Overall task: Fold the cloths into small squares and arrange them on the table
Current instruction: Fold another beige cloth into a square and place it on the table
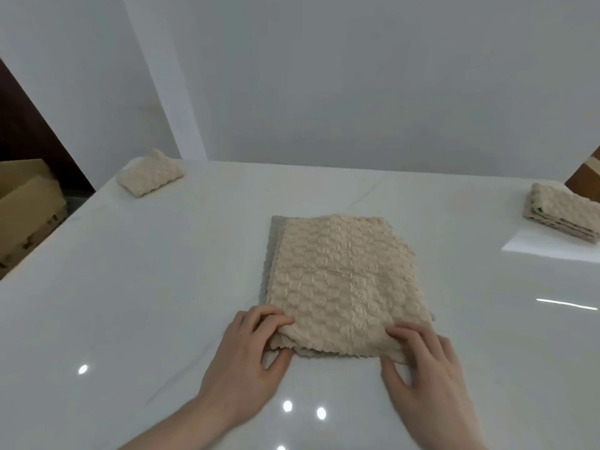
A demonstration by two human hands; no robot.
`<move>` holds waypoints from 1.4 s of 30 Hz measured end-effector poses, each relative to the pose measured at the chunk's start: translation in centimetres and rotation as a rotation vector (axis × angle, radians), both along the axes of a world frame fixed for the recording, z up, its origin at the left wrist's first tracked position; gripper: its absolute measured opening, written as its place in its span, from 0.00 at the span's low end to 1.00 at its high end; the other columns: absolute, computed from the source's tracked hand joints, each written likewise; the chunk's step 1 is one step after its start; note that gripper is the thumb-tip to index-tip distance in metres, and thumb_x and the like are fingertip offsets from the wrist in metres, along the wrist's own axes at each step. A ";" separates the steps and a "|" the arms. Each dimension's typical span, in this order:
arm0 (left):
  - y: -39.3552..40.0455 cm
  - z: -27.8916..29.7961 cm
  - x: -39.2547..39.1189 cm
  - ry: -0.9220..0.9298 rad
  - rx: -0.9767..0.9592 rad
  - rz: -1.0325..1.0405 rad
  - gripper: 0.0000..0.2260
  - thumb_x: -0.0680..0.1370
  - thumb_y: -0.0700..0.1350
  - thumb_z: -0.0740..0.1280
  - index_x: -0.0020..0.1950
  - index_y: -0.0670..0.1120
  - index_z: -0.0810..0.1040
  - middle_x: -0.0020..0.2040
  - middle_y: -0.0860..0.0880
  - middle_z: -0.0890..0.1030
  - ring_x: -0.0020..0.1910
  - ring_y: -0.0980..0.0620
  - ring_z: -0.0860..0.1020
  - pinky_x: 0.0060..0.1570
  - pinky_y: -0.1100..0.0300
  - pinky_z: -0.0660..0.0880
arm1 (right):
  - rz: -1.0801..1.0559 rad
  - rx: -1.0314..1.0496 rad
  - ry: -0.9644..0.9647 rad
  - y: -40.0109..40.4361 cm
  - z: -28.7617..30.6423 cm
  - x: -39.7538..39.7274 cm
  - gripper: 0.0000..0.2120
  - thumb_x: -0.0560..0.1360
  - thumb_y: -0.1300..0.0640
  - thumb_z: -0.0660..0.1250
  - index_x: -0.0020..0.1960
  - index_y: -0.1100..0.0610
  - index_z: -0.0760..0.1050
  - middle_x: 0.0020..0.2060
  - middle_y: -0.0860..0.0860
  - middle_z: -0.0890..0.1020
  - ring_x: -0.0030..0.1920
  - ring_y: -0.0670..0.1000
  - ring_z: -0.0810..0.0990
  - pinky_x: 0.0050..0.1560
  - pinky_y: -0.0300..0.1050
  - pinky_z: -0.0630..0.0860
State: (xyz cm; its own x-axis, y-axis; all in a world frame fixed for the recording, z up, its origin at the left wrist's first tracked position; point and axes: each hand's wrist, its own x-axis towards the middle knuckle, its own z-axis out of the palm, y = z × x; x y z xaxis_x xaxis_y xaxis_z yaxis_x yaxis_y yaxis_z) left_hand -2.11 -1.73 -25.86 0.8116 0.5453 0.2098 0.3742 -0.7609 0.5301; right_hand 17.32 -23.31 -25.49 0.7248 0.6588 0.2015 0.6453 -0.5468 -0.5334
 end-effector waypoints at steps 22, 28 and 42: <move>-0.9 -0.3 -0.9 -0.213 0.113 0.029 0.04 0.82 0.46 0.62 0.51 0.56 0.74 0.51 0.60 0.73 0.51 0.58 0.74 0.53 0.54 0.76 | -0.121 0.135 -0.162 -1.0 -1.8 -0.1 0.08 0.74 0.56 0.68 0.52 0.48 0.79 0.52 0.47 0.80 0.56 0.57 0.76 0.59 0.53 0.73; -0.9 -0.2 -1.0 -0.244 0.087 0.006 0.10 0.79 0.40 0.62 0.52 0.56 0.73 0.49 0.60 0.77 0.52 0.60 0.74 0.53 0.57 0.76 | -0.120 0.249 -0.124 -1.4 -2.0 0.4 0.06 0.78 0.59 0.68 0.47 0.48 0.78 0.44 0.44 0.79 0.50 0.54 0.78 0.52 0.49 0.75; -1.0 -0.4 -1.0 -0.422 0.180 0.001 0.09 0.81 0.38 0.66 0.53 0.52 0.81 0.48 0.60 0.81 0.49 0.62 0.73 0.51 0.73 0.67 | -0.152 0.457 -0.133 -1.5 -1.5 0.6 0.08 0.80 0.60 0.65 0.46 0.48 0.76 0.43 0.44 0.81 0.49 0.52 0.79 0.50 0.51 0.75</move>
State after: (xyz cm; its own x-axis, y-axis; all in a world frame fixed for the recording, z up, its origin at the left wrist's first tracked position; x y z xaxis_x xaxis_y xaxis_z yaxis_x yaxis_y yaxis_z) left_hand -3.16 -2.77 -26.31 0.6347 0.4706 0.6129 0.1547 -0.8545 0.4959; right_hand 17.90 -24.85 -26.99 0.7541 0.3705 0.5423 0.6553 -0.3700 -0.6586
